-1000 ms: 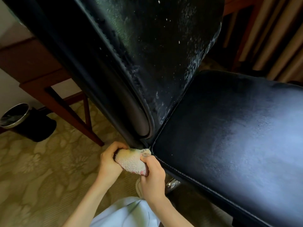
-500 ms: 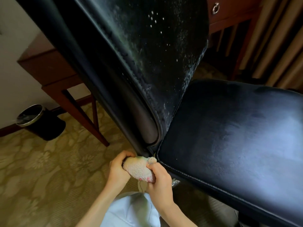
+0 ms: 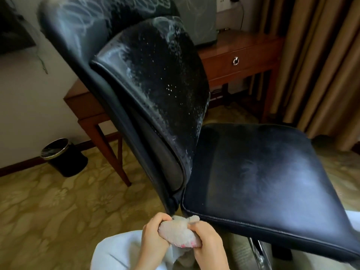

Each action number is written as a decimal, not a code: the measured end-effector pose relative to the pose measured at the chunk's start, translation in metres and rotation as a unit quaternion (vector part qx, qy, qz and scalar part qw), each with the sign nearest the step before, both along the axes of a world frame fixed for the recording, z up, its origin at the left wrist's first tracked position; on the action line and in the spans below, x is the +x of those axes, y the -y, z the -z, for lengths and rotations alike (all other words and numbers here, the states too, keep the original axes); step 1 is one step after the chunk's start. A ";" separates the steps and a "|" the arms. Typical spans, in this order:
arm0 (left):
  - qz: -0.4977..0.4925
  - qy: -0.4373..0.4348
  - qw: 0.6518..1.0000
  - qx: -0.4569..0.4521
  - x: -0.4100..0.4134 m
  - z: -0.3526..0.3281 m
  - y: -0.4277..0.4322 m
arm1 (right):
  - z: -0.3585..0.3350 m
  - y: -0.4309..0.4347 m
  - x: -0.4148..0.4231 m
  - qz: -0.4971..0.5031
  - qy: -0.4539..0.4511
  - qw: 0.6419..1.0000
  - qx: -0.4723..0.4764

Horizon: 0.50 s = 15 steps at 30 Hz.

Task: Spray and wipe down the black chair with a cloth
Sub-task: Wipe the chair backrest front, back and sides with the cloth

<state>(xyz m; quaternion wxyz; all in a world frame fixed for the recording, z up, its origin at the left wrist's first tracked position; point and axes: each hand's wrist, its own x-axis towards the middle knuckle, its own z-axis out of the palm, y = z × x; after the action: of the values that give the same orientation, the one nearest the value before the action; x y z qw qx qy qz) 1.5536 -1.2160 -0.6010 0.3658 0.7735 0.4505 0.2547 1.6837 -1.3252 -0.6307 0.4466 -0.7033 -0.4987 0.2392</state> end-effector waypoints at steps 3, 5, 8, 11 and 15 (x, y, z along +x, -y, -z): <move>-0.018 0.023 0.995 0.096 0.006 -0.023 0.009 | -0.027 -0.003 0.019 0.020 0.084 0.993 0.074; -0.021 0.010 0.991 0.130 0.024 -0.029 0.015 | -0.037 -0.014 0.040 0.057 0.150 0.976 0.146; -0.029 -0.068 0.991 0.113 0.055 -0.012 0.019 | -0.047 -0.030 0.078 0.033 0.249 0.967 0.035; -0.025 -0.129 0.985 0.107 0.069 0.015 0.013 | -0.040 -0.040 0.090 -0.028 0.246 0.957 -0.152; 0.003 -0.196 0.976 0.097 0.059 0.035 0.006 | -0.034 -0.042 0.079 -0.051 0.289 0.929 -0.224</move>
<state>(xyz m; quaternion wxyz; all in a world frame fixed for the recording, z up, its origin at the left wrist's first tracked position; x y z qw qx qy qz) 1.6130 -1.2220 -0.6358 0.1950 0.8416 0.4840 0.1395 1.7622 -1.2836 -0.5968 0.1014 -0.7971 -0.5752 0.1535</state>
